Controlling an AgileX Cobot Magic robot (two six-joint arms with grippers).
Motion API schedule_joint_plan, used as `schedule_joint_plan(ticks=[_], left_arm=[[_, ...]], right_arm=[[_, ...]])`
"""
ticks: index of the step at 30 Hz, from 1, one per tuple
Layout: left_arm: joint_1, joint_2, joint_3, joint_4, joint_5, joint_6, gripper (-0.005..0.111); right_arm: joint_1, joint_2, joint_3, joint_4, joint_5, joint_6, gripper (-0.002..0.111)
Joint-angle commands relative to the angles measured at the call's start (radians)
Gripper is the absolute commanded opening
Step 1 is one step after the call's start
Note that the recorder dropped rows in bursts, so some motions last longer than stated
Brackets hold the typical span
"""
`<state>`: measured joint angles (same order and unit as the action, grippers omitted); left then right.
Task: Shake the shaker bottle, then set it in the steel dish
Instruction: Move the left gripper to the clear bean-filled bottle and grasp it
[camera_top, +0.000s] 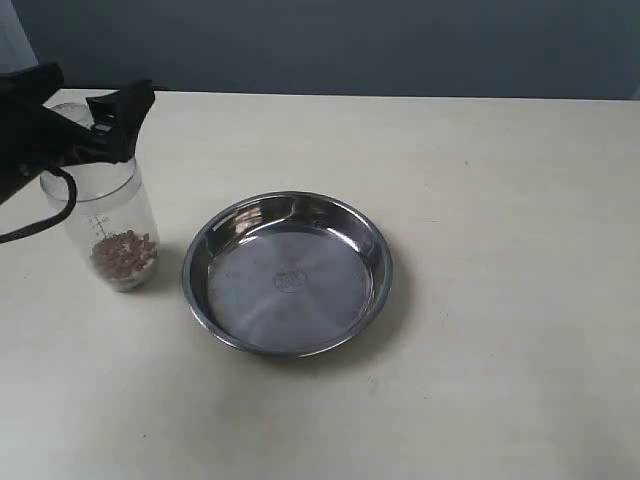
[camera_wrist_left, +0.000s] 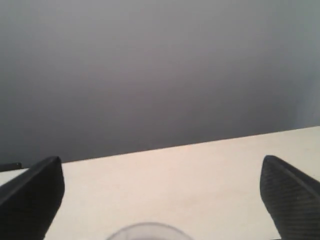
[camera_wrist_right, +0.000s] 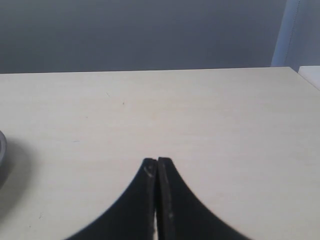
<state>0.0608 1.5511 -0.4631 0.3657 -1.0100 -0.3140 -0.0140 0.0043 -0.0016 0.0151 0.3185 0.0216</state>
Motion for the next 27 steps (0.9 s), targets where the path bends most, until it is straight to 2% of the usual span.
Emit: schedule_joint_plan(ticks=[1, 7, 20, 27], left_arm=[[0.008, 0.073, 0.025, -0.001, -0.071, -0.019, 0.105], [0.017, 0.172, 0.094, -0.035, -0.194, -0.014, 0.105], [0.017, 0.363, 0.097, -0.029, -0.211, 0.067, 0.105], [0.017, 0.38, 0.097, -0.061, -0.211, 0.09, 0.103]], right_arm=[[0.004, -0.004, 0.002, -0.001, -0.012, -0.002, -0.001], [0.004, -0.004, 0.002, -0.001, -0.012, -0.002, -0.001], [0.004, -0.004, 0.002, -0.001, -0.012, -0.002, -0.001], [0.004, -0.004, 0.002, -0.001, -0.012, -0.002, -0.001]])
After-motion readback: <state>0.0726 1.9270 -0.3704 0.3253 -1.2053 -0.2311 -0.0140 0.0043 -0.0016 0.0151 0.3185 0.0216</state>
